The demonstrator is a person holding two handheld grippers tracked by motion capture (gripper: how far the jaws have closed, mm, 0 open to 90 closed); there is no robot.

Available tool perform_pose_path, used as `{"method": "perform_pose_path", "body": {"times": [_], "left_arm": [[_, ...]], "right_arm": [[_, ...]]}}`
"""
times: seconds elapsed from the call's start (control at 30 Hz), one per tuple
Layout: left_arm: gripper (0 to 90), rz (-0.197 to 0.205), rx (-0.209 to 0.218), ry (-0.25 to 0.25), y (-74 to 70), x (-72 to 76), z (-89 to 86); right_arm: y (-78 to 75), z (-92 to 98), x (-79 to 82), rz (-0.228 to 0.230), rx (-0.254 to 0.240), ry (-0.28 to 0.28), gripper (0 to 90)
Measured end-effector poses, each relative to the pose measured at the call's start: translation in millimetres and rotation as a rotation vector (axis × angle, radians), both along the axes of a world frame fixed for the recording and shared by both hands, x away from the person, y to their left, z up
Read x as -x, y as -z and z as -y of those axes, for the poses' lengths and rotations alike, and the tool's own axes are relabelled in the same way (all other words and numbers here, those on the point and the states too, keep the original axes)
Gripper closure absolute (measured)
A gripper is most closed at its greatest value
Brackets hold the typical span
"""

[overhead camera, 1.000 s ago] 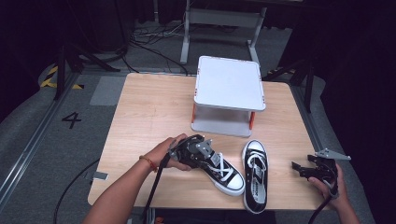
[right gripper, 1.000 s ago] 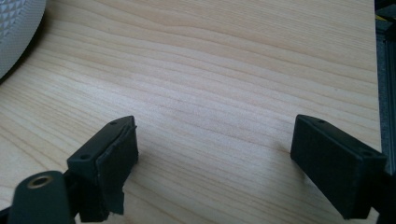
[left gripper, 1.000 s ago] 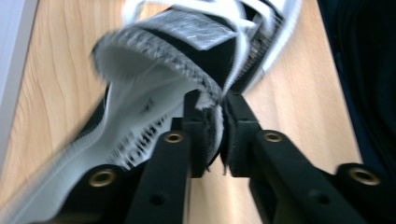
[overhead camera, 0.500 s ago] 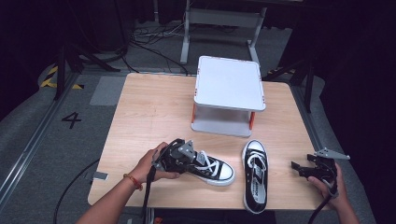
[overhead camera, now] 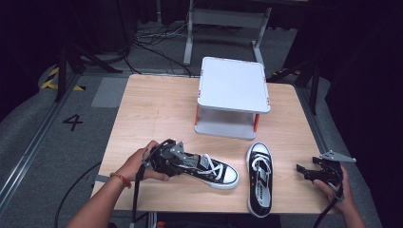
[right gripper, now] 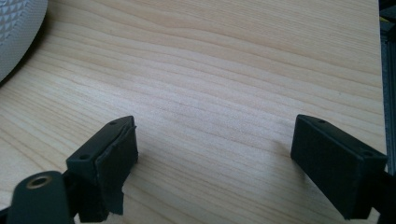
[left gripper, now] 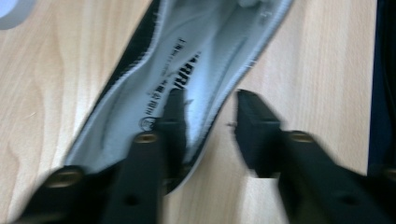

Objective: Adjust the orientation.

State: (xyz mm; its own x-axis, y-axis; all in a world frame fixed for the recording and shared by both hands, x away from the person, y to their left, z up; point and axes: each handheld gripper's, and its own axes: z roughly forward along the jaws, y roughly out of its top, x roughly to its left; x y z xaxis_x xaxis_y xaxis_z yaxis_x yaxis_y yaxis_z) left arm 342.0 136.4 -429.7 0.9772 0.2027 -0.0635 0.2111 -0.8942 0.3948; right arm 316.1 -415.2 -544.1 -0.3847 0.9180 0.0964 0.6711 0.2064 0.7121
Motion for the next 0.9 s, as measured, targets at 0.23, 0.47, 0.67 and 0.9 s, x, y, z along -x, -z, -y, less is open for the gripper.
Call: {"method": "perform_pose_path", "body": {"times": [0.23, 0.47, 0.67, 0.9], "left_arm": [[87.5, -0.053, -0.042, 0.116, 1.2, 12.6, 24.9], [88.1, 0.027, -0.035, 0.016, 0.2, 21.4, 39.9], [87.9, 0.072, -0.009, -0.099, 2.1, 9.6, 29.1], [88.1, 0.105, 0.032, -0.161, -8.5, 7.9, 22.0]], "right_arm": [[0.1, 0.0, -0.2, 0.0, 0.0, 0.001, 15.0], [0.0, -0.3, -0.6, 0.0, 0.0, -0.002, 15.0], [0.0, -0.5, -1.4, 0.0, -0.002, -0.007, 14.9], [0.0, -0.7, -1.4, 0.0, -0.002, -0.006, 14.9]]}}
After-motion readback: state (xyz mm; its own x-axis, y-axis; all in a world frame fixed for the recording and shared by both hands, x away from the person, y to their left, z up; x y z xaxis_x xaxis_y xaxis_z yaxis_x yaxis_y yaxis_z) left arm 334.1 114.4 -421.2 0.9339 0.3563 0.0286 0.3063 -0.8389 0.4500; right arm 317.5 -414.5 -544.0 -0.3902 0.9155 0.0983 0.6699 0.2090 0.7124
